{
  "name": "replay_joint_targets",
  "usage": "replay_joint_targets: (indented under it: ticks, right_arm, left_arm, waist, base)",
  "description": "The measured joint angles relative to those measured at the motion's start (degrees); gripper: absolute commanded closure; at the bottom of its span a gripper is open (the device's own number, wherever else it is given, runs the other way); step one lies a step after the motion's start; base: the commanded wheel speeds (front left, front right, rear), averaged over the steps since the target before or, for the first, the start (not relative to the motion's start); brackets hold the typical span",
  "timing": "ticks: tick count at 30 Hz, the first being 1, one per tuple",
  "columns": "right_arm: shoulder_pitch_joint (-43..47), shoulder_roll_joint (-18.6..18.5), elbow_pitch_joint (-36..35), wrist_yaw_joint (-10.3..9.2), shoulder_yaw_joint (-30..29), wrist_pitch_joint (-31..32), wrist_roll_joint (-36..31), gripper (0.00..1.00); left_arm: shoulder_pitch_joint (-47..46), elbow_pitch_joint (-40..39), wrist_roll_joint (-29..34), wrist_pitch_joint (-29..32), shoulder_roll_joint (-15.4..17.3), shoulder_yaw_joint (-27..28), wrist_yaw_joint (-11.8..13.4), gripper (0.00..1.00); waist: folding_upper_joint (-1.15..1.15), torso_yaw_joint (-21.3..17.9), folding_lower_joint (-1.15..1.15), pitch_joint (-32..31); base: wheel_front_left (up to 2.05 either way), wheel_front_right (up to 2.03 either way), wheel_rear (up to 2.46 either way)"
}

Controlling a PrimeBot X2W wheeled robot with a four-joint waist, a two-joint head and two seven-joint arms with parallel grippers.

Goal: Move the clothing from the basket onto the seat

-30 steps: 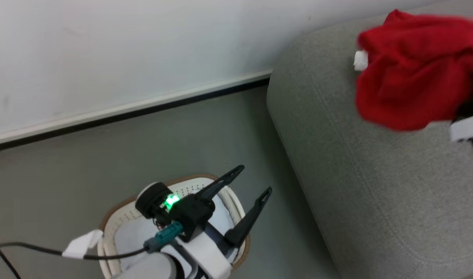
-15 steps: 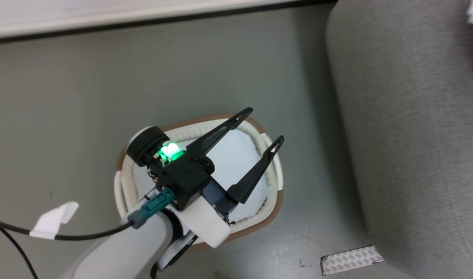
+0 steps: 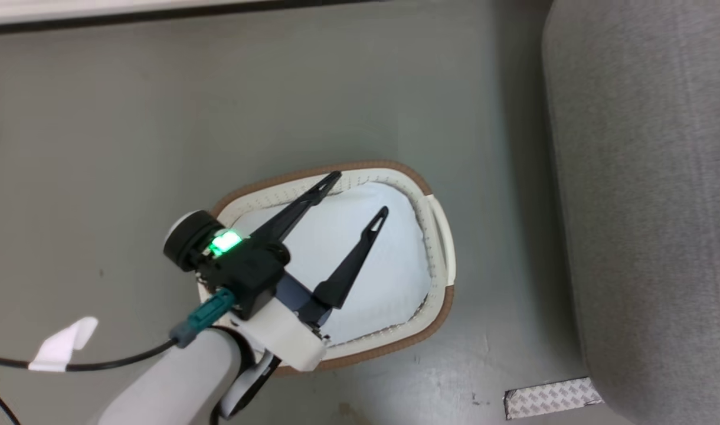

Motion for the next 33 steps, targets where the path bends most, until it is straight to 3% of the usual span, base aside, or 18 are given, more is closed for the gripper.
replay_joint_targets:
  ticks: [10,20,27,33]
  right_arm:
    - [9.06,0.83,0.75,0.00,9.27,-3.78,-0.34,0.00]
    - [25.01,3.33,-12.83,0.00,27.97,-4.07,12.01,0.00]
    - [37.24,4.33,-19.73,0.00,38.40,-4.09,17.75,0.00]
    - [45.45,4.77,-21.92,0.00,43.97,-4.17,22.13,0.00]
  left_arm:
    - [5.76,3.77,-3.10,-3.54,0.42,3.81,4.59,0.00]
    - [14.07,9.09,-6.61,-6.20,-1.87,9.53,9.84,0.00]
    - [20.93,11.36,-7.36,-6.56,-2.85,14.17,10.98,0.00]
    - [27.14,12.73,-5.27,-6.60,-3.99,19.13,11.79,0.00]
  waist:
    - [0.00,-2.33,-0.01,-8.40]
    - [0.01,-1.94,-0.02,-20.08]
    - [0.01,0.44,-0.03,-27.52]
    - [0.01,3.17,-0.03,-32.41]
  base:
    - [0.00,0.00,0.00]
    - [0.00,0.00,0.00]
    - [0.00,0.00,0.00]
    - [0.00,0.00,0.00]
